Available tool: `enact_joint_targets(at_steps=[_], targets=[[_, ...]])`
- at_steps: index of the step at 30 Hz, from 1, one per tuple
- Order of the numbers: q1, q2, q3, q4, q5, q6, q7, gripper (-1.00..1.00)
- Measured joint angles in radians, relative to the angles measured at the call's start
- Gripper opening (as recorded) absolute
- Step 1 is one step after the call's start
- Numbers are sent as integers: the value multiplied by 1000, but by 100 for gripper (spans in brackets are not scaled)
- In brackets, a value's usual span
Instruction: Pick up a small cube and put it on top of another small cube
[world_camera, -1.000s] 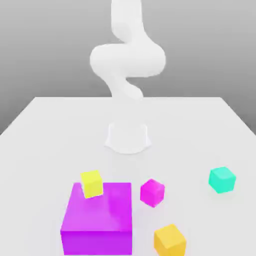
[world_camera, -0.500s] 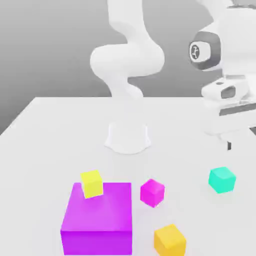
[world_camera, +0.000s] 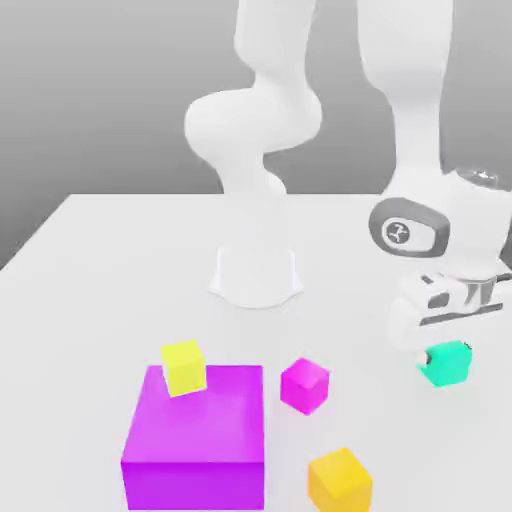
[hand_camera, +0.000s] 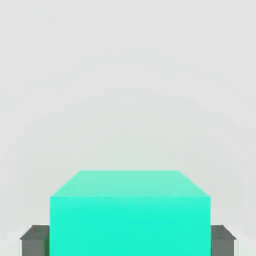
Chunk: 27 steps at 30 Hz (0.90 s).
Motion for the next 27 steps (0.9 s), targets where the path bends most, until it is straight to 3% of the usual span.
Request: enact_joint_targets(at_steps=[4, 10, 17, 27], targets=[[-18, -24, 23, -6, 22, -19, -17, -100], [-92, -226, 140, -47, 276, -171, -226, -100], [-229, -342, 57, -44, 343, -281, -590, -100], [-354, -478, -144, -34, 321, -425, -1069, -100]])
